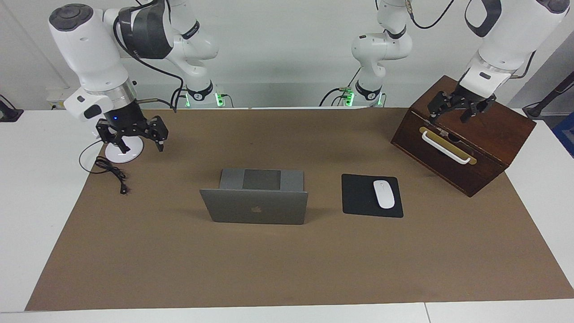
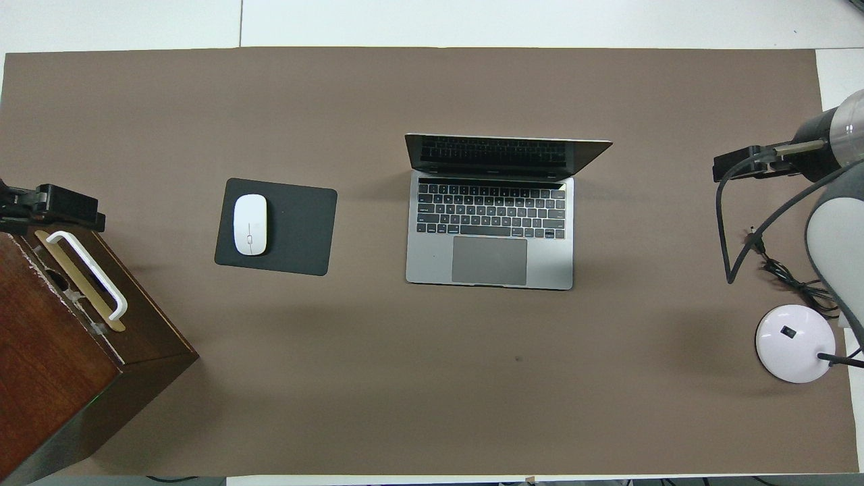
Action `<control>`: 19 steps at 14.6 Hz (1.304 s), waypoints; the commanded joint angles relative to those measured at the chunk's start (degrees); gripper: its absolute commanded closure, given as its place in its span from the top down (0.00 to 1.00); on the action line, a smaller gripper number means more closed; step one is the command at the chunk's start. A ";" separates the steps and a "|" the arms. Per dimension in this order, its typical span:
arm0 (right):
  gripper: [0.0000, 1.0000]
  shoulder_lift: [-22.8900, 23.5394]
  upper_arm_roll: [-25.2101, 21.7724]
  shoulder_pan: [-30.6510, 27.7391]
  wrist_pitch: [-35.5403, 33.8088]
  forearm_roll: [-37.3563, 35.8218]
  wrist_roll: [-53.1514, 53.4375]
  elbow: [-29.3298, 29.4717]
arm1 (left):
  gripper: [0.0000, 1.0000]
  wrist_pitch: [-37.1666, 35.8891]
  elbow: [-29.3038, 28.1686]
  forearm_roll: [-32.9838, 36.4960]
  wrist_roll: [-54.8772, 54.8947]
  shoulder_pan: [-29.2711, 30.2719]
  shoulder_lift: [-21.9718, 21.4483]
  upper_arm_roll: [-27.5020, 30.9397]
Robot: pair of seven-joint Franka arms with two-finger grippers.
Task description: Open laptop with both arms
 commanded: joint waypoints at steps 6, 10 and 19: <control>1.00 -0.79 0.41 -0.57 0.72 -0.19 0.06 -1.35 | 1.00 1.66 -2.19 0.95 -0.58 -0.51 -1.30 0.31; 1.00 -0.79 0.41 -0.49 0.81 -0.19 0.06 -1.35 | 1.00 1.14 -1.84 0.95 -0.41 -0.25 -1.21 0.31; 1.00 -0.79 0.41 -0.57 0.81 -0.19 -0.03 -1.44 | 1.00 1.14 -1.93 0.95 -0.23 0.19 -1.30 0.31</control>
